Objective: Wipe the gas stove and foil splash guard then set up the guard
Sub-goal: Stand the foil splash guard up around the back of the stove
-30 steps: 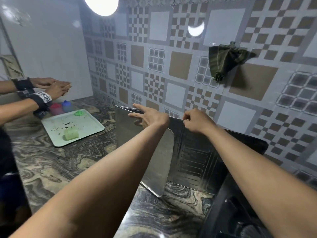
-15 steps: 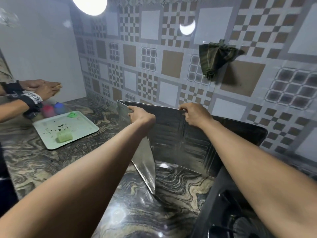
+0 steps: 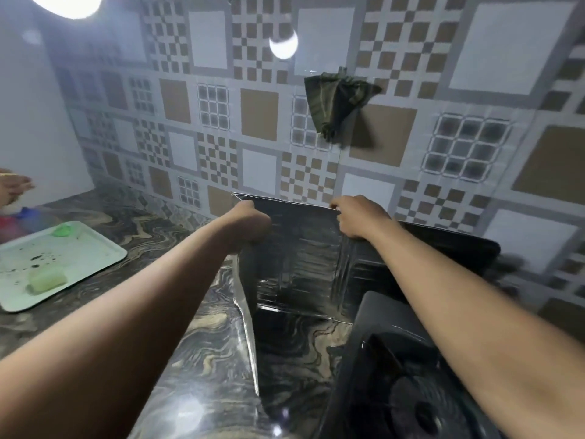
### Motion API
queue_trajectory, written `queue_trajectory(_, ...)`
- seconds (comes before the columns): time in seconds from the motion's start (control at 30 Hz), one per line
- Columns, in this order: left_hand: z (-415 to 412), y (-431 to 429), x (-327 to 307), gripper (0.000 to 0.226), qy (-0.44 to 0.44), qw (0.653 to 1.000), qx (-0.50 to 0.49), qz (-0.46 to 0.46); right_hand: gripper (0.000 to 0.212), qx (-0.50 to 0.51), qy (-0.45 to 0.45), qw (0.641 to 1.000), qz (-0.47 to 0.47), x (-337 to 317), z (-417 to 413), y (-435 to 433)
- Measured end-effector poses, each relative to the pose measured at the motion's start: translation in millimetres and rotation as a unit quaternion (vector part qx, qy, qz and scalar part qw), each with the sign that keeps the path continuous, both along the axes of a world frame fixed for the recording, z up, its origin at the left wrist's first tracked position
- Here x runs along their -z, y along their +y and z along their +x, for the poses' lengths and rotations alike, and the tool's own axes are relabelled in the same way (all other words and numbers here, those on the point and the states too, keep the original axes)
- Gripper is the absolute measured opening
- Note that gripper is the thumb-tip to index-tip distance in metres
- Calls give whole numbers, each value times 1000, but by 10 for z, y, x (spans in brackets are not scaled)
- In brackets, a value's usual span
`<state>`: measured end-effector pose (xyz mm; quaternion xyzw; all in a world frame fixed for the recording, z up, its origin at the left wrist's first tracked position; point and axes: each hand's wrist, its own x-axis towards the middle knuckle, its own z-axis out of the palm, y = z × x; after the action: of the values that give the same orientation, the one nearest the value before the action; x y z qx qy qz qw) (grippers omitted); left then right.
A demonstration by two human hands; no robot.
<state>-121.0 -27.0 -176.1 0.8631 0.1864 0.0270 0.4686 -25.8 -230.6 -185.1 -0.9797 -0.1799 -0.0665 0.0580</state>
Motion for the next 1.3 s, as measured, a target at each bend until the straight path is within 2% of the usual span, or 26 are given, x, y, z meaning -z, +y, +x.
queue_trajectory(0.07,22,-12,12,41,15,999,24,30,52,-10,3,1000,27,61,-6,-37)
queue_trajectory(0.2,4,9,4,59,33,995,73,64,67,-10,-13,998,57,185,20,-159)
queue_trajectory(0.33,121,134,36,76,47,989,130,57,66,8,-35,998,52,128,8,-302)
queue_trajectory(0.4,192,136,62,73,57,985,150,63,65,37,-31,998,45,103,-16,-421)
queue_trajectory(0.57,63,-134,-54,44,46,977,184,102,64,109,-11,993,34,77,-162,-726)
queue_trajectory(0.83,144,-518,-13,62,46,960,244,131,70,115,-38,992,23,131,-353,-1149)
queue_trajectory(0.93,149,-614,-15,52,46,960,233,146,77,95,-55,994,26,194,-335,-1240)
queue_trajectory(1.03,112,-745,8,56,39,966,212,143,81,87,-68,993,38,248,-347,-1358)
queue_trajectory(1.2,31,-961,-23,53,37,970,207,118,85,84,-38,995,37,160,-361,-1650)
queue_trajectory(1.3,-24,-1117,-76,51,44,968,212,127,81,92,-27,995,18,108,-382,-1853)
